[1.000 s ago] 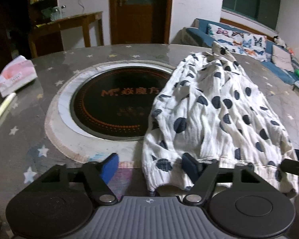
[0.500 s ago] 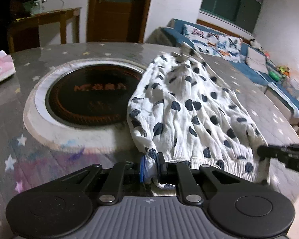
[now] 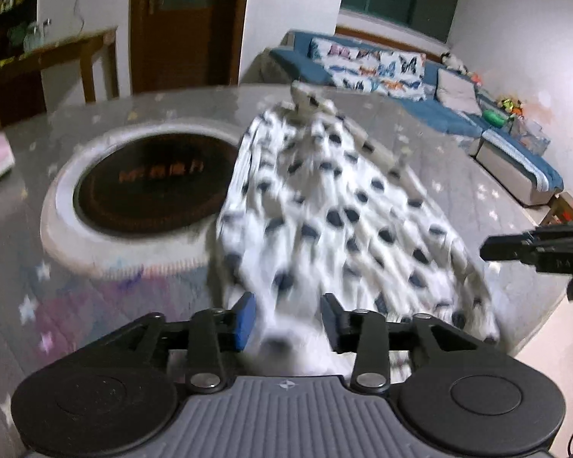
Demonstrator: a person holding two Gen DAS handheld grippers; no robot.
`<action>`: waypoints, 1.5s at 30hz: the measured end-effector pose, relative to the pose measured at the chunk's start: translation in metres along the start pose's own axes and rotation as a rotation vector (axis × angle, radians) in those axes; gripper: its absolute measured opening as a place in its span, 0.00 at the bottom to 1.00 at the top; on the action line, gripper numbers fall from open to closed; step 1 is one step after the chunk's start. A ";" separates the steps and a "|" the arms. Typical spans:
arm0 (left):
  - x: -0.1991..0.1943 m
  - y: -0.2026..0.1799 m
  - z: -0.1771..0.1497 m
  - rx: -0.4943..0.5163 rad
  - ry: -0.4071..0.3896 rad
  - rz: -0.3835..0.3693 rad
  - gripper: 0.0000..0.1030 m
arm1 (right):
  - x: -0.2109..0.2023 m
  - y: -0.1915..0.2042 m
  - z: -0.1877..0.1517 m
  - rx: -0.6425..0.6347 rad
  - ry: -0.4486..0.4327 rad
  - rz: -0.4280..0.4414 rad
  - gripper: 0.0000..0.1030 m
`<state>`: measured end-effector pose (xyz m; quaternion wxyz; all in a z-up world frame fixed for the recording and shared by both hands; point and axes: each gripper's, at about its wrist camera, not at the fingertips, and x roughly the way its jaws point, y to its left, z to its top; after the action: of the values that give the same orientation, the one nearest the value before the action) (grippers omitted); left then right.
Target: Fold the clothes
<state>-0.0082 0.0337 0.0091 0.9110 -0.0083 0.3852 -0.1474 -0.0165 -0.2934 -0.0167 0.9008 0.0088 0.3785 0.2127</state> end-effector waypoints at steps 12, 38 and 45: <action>0.055 -0.011 0.037 -0.010 -0.031 -0.024 0.67 | 0.078 -0.022 0.118 -0.110 -0.094 -0.047 0.33; 0.097 -0.008 0.035 0.001 0.024 -0.025 0.72 | 0.210 -0.076 0.206 -0.139 -0.067 -0.191 0.03; 0.098 -0.010 0.034 0.004 0.023 -0.014 0.72 | 0.177 -0.129 0.191 -0.094 -0.020 -0.363 0.04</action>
<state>0.0779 -0.0058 -0.0337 0.9054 -0.0074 0.3954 -0.1544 0.2732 -0.3135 -0.0234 0.9276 -0.0996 0.3544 0.0640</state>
